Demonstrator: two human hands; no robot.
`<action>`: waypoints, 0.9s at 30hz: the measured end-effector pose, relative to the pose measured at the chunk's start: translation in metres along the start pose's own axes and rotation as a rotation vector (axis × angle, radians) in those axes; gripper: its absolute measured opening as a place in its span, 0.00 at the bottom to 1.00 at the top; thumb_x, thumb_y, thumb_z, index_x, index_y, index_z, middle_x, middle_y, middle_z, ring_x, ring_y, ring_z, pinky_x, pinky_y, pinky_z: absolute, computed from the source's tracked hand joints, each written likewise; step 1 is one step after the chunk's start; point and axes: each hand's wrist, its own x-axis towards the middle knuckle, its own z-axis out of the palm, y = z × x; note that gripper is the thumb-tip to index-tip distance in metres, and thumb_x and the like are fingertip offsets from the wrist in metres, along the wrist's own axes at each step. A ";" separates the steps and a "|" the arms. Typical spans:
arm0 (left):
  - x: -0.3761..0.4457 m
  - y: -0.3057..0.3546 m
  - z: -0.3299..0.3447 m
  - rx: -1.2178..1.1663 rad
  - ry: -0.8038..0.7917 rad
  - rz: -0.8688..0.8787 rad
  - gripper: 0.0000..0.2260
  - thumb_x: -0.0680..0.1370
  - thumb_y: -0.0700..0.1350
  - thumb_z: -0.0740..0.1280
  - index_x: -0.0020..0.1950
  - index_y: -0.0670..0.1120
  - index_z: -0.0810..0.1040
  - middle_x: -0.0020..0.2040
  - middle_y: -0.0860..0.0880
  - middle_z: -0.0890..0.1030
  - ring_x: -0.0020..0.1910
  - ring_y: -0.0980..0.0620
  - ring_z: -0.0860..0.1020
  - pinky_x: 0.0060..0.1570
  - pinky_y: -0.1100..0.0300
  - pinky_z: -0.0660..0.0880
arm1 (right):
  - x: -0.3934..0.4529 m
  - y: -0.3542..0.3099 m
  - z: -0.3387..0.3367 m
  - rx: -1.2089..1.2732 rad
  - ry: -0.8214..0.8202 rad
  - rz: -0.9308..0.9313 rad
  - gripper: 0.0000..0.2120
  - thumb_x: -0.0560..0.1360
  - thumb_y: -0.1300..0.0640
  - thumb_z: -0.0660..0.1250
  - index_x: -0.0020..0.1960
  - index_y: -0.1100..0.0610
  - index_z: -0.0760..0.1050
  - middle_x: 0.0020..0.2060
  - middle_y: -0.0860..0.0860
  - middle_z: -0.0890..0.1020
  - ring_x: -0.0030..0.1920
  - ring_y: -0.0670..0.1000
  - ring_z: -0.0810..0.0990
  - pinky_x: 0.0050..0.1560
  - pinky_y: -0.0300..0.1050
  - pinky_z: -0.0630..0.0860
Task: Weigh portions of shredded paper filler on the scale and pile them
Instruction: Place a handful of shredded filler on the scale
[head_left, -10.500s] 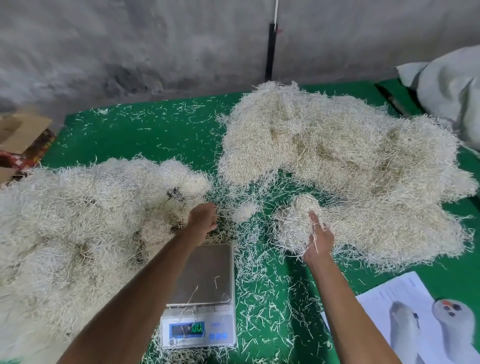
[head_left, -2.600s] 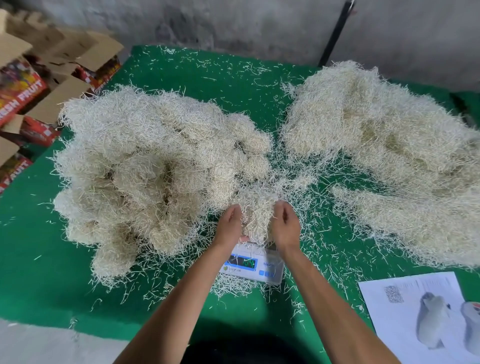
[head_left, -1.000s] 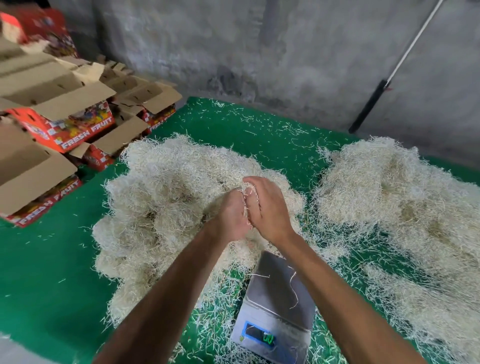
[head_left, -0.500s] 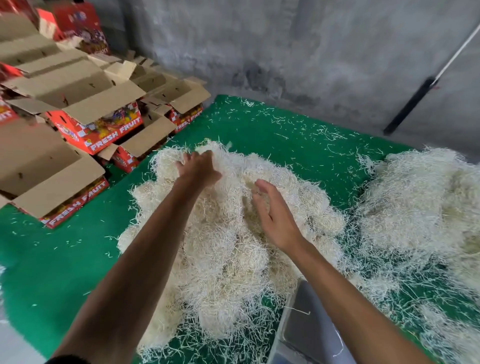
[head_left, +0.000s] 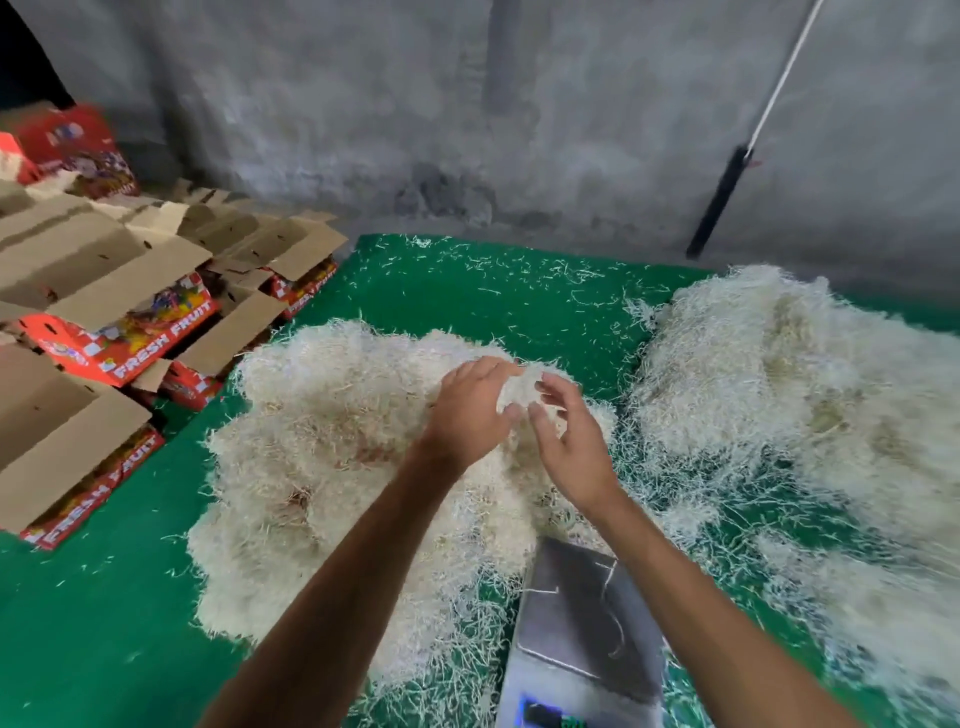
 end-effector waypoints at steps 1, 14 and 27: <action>-0.003 0.012 0.015 -0.020 -0.031 0.011 0.21 0.78 0.48 0.68 0.70 0.51 0.73 0.68 0.52 0.75 0.64 0.51 0.73 0.67 0.50 0.68 | -0.011 0.007 -0.015 -0.014 0.038 0.030 0.22 0.85 0.45 0.61 0.77 0.46 0.65 0.69 0.43 0.75 0.67 0.41 0.73 0.63 0.36 0.69; -0.010 0.229 0.238 -0.159 -0.519 0.194 0.27 0.79 0.46 0.69 0.77 0.46 0.66 0.74 0.47 0.70 0.69 0.47 0.74 0.67 0.48 0.74 | -0.139 0.179 -0.206 -0.252 0.362 0.436 0.26 0.82 0.50 0.67 0.77 0.56 0.66 0.71 0.52 0.76 0.68 0.48 0.74 0.71 0.51 0.72; 0.008 0.290 0.387 -0.271 -0.760 0.253 0.18 0.82 0.55 0.64 0.70 0.49 0.72 0.65 0.46 0.78 0.46 0.53 0.81 0.39 0.59 0.81 | -0.180 0.309 -0.269 -0.783 0.250 0.654 0.21 0.82 0.52 0.66 0.73 0.56 0.72 0.71 0.58 0.75 0.72 0.61 0.72 0.78 0.58 0.62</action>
